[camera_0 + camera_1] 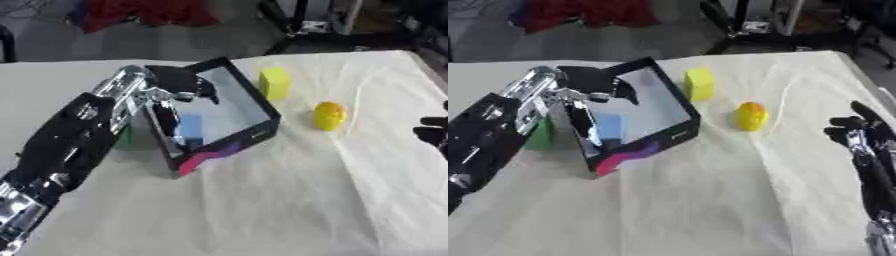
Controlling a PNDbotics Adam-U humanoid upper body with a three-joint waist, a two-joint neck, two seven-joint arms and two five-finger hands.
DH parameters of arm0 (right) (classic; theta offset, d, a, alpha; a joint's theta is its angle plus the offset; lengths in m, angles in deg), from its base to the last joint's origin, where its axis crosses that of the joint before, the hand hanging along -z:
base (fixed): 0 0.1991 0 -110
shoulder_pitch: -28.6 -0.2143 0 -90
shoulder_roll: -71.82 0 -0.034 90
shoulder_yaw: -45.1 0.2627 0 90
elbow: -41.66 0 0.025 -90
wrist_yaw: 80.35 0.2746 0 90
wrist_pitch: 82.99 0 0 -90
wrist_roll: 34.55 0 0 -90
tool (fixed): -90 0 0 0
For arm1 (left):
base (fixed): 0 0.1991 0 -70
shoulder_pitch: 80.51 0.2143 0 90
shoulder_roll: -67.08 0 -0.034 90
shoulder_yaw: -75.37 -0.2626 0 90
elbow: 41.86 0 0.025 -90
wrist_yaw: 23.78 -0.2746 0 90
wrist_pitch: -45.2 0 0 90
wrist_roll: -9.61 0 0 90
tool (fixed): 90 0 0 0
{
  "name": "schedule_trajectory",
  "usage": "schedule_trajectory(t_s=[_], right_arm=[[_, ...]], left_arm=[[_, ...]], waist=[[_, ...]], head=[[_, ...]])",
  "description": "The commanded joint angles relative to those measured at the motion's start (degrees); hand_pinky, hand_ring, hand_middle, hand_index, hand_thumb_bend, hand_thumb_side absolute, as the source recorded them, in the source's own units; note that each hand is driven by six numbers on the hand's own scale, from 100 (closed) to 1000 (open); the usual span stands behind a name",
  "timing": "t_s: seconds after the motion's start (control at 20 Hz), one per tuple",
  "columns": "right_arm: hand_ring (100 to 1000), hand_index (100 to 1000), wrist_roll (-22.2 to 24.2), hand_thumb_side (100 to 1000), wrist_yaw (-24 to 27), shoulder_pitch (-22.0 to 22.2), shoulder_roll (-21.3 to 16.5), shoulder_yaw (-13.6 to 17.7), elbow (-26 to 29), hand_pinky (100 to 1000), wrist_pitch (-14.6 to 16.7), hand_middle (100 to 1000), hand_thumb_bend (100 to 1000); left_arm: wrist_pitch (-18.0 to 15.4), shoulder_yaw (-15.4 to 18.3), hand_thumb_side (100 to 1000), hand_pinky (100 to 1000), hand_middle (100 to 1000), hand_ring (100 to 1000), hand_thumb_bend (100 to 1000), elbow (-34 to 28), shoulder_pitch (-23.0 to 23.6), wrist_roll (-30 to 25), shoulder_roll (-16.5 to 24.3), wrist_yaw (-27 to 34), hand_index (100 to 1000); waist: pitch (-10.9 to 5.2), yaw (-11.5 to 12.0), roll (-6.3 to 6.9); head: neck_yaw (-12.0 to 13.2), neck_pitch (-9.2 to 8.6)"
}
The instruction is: Pick up objects on the table and place them in the box.
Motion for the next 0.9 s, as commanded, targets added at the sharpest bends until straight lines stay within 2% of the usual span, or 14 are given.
schedule_trajectory(t_s=[0.05,0.15,0.25,0.45,0.65,0.9], right_arm=[[706,917,0.01,666,0.39,-0.52,-0.65,0.29,0.61,804,0.16,667,100],[706,916,-0.04,666,0.33,-0.44,-0.71,0.37,0.59,804,0.16,667,100],[706,916,-0.14,666,0.26,-0.36,-0.85,0.46,0.55,804,0.16,667,100],[706,917,-0.19,666,0.16,-0.39,-1.01,0.50,0.53,804,0.18,667,100],[706,917,-0.23,666,0.08,-0.52,-1.14,0.55,0.54,804,0.21,667,100],[706,917,-0.20,665,0.03,-0.65,-1.13,0.56,0.57,804,0.23,666,100]], left_arm=[[1.29,2.60,560,901,879,855,1000,-3.75,-1.88,0.42,4.31,1.33,955],[2.94,4.03,546,894,853,830,999,-6.68,-2.34,-1.28,7.18,4.04,944],[4.99,5.49,536,883,823,811,955,-9.83,-2.52,-4.17,10.41,7.62,920],[10.30,8.61,514,877,821,807,923,-13.77,-0.88,-10.39,15.52,13.31,923],[13.83,9.03,477,877,823,811,912,-11.51,3.12,-17.46,17.84,14.65,922],[14.79,8.36,450,871,822,813,895,-5.56,6.02,-23.29,17.34,12.07,921]], waist=[[-1.68,0.11,0.19],[-1.76,0.32,0.30],[-1.85,0.61,0.51],[-2.01,1.10,0.94],[-2.00,1.06,1.21],[-1.86,0.86,1.20]], head=[[-0.30,-0.10],[-0.44,-0.10],[-0.69,-0.10],[-0.85,-0.10],[-0.92,-0.10],[-1.28,-0.10]])
